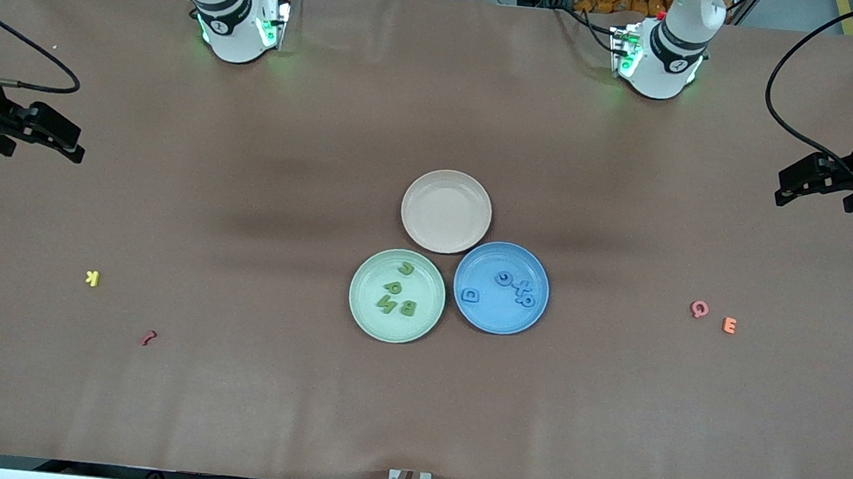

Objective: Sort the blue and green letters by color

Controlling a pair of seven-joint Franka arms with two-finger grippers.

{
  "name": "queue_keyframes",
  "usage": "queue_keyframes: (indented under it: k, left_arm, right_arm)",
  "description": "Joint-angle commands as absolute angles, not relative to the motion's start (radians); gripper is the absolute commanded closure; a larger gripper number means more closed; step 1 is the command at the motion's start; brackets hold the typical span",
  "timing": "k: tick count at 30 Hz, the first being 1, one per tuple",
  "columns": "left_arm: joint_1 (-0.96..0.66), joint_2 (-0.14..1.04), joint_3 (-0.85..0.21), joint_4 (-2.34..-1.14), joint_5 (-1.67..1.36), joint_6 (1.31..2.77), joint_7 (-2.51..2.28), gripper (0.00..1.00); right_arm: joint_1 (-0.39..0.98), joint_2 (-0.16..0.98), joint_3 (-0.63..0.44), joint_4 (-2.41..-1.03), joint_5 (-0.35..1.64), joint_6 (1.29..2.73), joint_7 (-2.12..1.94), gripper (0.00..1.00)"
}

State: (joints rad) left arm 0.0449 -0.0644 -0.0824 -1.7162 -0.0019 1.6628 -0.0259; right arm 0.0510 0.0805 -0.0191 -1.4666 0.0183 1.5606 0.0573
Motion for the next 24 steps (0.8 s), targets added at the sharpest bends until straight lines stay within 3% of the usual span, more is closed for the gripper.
queue_keyframes:
  k: [1,4,24]
  left_arm:
    - [0.04,-0.055,-0.075,-1.69,-0.025,1.638,-0.028,0.0]
    - [0.04,-0.055,-0.075,-1.69,-0.025,1.638,-0.028,0.0]
    - [0.04,-0.055,-0.075,-1.692,-0.023,1.638,-0.029,0.0]
  right_arm:
    - [0.096,0.045,-0.04,-1.511,0.034,1.578,0.049,0.0]
    - [0.127,0.044,-0.084,-1.513,0.034,1.585,0.049,0.0]
    - [0.13,0.041,-0.084,-1.508,0.034,1.586,0.052,0.0]
